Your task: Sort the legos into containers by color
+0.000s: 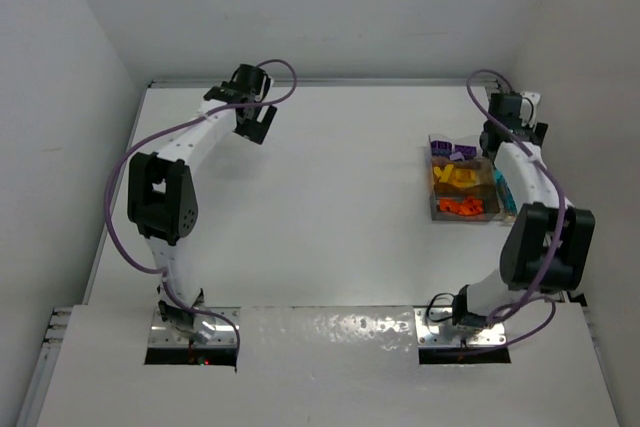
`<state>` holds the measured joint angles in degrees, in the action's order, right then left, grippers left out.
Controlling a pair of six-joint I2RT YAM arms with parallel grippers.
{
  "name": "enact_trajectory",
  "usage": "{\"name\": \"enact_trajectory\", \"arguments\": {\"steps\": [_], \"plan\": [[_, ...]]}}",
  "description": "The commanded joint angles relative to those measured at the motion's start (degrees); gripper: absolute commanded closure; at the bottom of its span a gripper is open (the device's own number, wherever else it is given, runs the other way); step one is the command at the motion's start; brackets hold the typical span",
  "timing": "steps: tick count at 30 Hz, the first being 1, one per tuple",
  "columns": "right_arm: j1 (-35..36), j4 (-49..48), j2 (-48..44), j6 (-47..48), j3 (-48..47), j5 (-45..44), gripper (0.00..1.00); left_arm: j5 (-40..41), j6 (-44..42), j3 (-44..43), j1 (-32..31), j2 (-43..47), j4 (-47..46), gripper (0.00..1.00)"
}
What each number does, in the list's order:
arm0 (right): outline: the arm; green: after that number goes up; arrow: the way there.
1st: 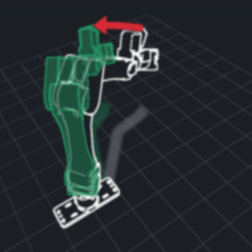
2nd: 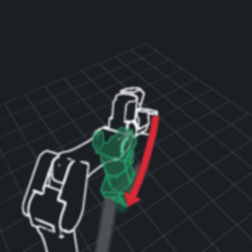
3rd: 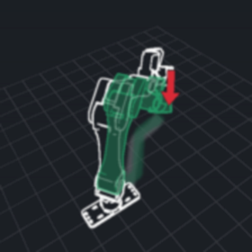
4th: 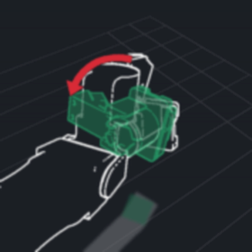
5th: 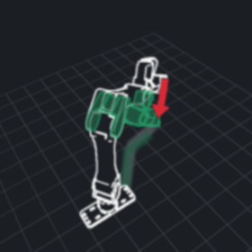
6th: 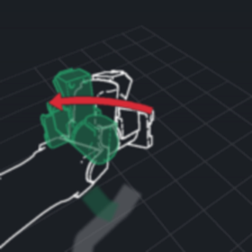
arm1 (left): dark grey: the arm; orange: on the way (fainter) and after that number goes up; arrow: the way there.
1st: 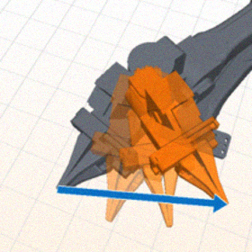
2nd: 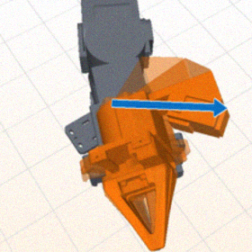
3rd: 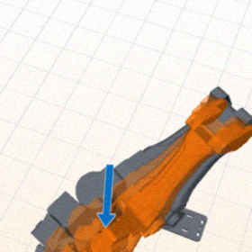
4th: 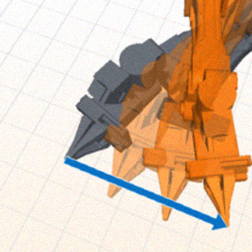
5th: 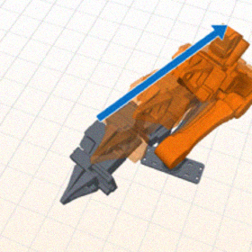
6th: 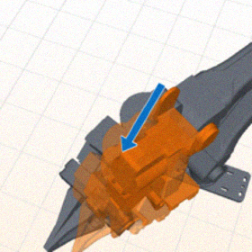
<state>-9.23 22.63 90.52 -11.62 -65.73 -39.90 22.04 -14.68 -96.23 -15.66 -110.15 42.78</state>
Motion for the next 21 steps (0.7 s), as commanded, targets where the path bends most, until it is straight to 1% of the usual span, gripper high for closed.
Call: {"name": "enact_trajectory", "arguments": {"steps": [1, 5, 6, 7, 8, 9, 11, 12, 13, 14, 16, 17, 19, 20, 21], "plan": [[1.41, -0.13, -6.40, -3.50, 2.97, 1.40, 0.30, -1.56, 0.97, -3.18, 0.54, 2.48, -0.16, 0.00], [2.11, -0.22, -15.00, -3.68, 8.15, 4.91, 0.28, -2.53, 1.49, -4.14, 0.54, 3.62, 0.63, 0.00], [2.20, -0.31, -19.63, -3.68, 9.21, 5.70, 0.26, -2.79, 1.58, -4.32, 0.54, 3.80, 0.89, 0.00], [2.38, -0.66, -22.12, -3.85, 10.61, 6.93, 0.24, -2.88, 1.58, -4.50, 0.54, 4.41, 1.07, 0.00], [2.38, -1.27, -27.45, -4.29, 13.50, 7.64, 0.23, -2.88, 1.58, -4.50, 0.54, 4.76, 1.33, 0.00], [2.38, -1.45, -30.11, -4.64, 14.92, 8.08, 0.19, -2.80, 1.58, -4.50, 0.54, 5.20, 1.42, 0.00], [2.38, 0.56, -35.56, -6.13, 18.60, 10.88, 0.14, -2.44, 1.49, -3.97, 0.54, 6.70, 1.69, 0.00], [2.38, 1.44, -40.90, -7.09, 19.58, 12.29, 0.04, -2.10, 1.58, -3.62, 0.54, 7.22, 1.69, 0.00], [2.38, 3.45, -43.39, -7.45, 20.55, 13.96, 0.01, -1.83, 1.58, -3.01, 0.54, 8.36, 1.69, 0.00], [2.38, 4.43, -45.76, -7.98, 22.56, 18.06, 0.01, -1.65, 1.67, -1.61, 0.54, 8.98, 1.60, 0.00], [2.38, 6.70, -52.25, -10.69, 24.50, 19.68, 0.01, -1.65, 1.76, 0.59, 0.54, 10.65, 1.77, 0.00], [2.38, 7.59, -54.03, -13.32, 25.65, 20.90, 0.01, -1.74, 2.02, 1.38, 0.54, 11.26, 2.12, 0.00], [2.38, 11.36, -58.41, -16.40, 26.18, 21.62, 0.01, -3.84, 2.11, 4.27, 0.54, 13.72, 2.48, 0.00], [2.38, 12.69, -59.75, -19.47, 26.79, 21.36, 0.01, -4.98, 2.11, 5.51, 0.54, 14.95, 2.30, 0.00], [2.38, 15.40, -61.24, -20.71, 26.89, 21.27, 0.01, -8.04, 2.20, 7.78, 0.54, 17.49, 2.39, 0.00]]}}
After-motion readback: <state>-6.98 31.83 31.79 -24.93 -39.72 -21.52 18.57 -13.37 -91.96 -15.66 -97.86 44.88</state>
